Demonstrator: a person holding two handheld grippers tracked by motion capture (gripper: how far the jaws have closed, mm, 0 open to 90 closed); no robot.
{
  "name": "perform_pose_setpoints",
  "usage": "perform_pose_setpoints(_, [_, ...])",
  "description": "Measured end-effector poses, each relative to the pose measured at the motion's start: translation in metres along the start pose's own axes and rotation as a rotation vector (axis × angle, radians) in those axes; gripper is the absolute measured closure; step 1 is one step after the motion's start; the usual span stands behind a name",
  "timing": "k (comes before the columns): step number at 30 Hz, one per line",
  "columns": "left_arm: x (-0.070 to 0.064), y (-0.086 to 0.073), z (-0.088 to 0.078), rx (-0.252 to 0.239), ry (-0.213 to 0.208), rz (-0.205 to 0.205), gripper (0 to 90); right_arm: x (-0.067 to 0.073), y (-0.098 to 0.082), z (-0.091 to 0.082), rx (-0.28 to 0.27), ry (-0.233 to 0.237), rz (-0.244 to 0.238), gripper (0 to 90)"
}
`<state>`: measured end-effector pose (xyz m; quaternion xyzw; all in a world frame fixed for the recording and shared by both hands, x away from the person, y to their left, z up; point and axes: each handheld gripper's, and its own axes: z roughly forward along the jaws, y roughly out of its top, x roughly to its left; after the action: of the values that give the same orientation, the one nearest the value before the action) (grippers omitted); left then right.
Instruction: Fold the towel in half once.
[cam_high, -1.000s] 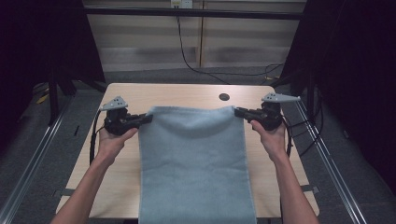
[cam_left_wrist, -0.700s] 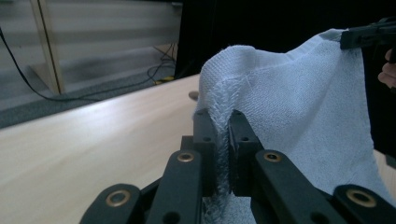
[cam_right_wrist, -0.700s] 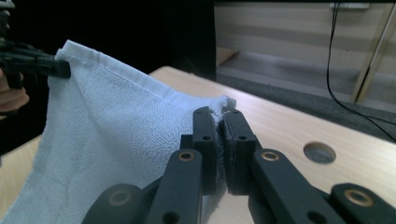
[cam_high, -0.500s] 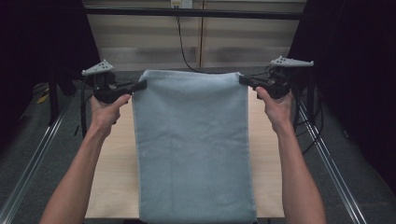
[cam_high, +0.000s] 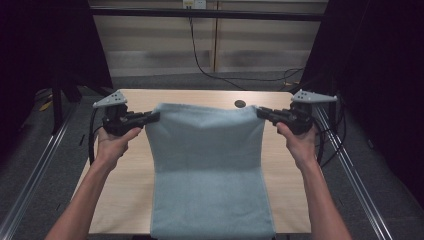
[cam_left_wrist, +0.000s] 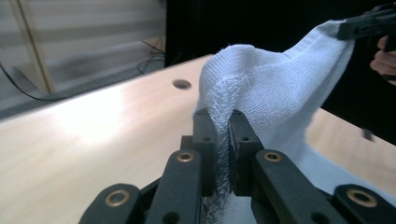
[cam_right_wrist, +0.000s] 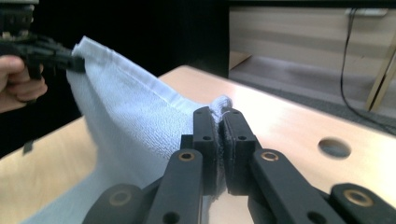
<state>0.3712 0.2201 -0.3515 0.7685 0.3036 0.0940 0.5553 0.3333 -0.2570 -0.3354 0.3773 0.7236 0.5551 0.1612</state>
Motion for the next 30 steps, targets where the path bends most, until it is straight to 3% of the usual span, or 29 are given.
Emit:
perform_pose_setpoints(1, [-0.004,-0.005,-0.003,0.006,-0.001,0.017,84.1,0.002,-0.005,-0.002,0.005,0.007,-0.005,85.6])
perform_pose_setpoints(3, [-0.009,-0.011,-0.007,0.005,-0.01,0.011,84.0,0.005,-0.01,-0.005,0.015,0.011,-0.007,85.6])
perform_pose_setpoints(4, [-0.017,-0.022,-0.014,-0.005,-0.042,-0.002,84.1,0.013,-0.021,-0.014,0.019,0.022,-0.01,85.6])
perform_pose_setpoints(6, [-0.025,-0.033,-0.02,-0.002,-0.054,0.004,84.1,0.02,-0.029,-0.022,0.016,0.033,-0.011,85.6])
perform_pose_setpoints(8, [-0.027,-0.037,-0.022,-0.01,-0.069,-0.011,84.0,0.025,-0.034,-0.029,0.019,0.04,-0.017,85.6])
perform_pose_setpoints(9, [-0.032,-0.048,-0.027,-0.022,-0.097,-0.051,84.1,0.035,-0.042,-0.04,0.025,0.041,-0.027,85.6])
perform_pose_setpoints(11, [-0.035,-0.054,-0.029,-0.009,-0.098,-0.055,84.1,0.039,-0.045,-0.044,0.023,0.046,-0.026,85.7])
perform_pose_setpoints(12, [-0.045,-0.069,-0.033,0.014,-0.096,-0.045,84.2,0.048,-0.056,-0.053,0.04,0.046,-0.029,85.7])
perform_pose_setpoints(17, [-0.06,-0.1,-0.038,0.052,-0.116,-0.084,84.2,0.066,-0.087,-0.064,0.099,0.051,-0.018,85.8])
perform_pose_setpoints(18, [-0.06,-0.1,-0.038,0.052,-0.116,-0.084,84.2,0.069,-0.095,-0.065,0.119,0.048,-0.013,85.7])
perform_pose_setpoints(19, [-0.067,-0.113,-0.038,0.101,-0.119,-0.083,84.2,0.072,-0.104,-0.065,0.143,0.047,-0.012,85.7])
perform_pose_setpoints(21, [-0.072,-0.127,-0.038,0.14,-0.134,-0.101,84.1,0.077,-0.122,-0.065,0.193,0.052,0.005,85.7])
perform_pose_setpoints(22, [-0.072,-0.127,-0.038,0.14,-0.134,-0.101,84.1,0.077,-0.122,-0.065,0.193,0.052,0.005,85.7])
perform_pose_setpoints(23, [-0.078,-0.14,-0.036,0.184,-0.143,-0.113,84.1,0.083,-0.137,-0.066,0.229,0.055,0.018,85.7])
perform_pose_setpoints(25, [-0.083,-0.156,-0.033,0.24,-0.154,-0.112,84.0,0.087,-0.151,-0.066,0.268,0.063,0.027,85.7])
perform_pose_setpoints(27, [-0.084,-0.161,-0.032,0.26,-0.159,-0.109,83.9,0.092,-0.166,-0.064,0.31,0.073,0.038,85.7])
perform_pose_setpoints(28, [-0.085,-0.172,-0.031,0.281,-0.177,-0.16,83.9,0.094,-0.175,-0.06,0.336,0.076,0.045,85.7])
perform_pose_setpoints(29, [-0.085,-0.172,-0.031,0.281,-0.177,-0.16,83.9,0.095,-0.18,-0.058,0.353,0.075,0.046,85.7])
perform_pose_setpoints(30, [-0.089,-0.181,-0.028,0.318,-0.184,-0.152,83.9,0.094,-0.187,-0.054,0.364,0.083,0.067,85.7])
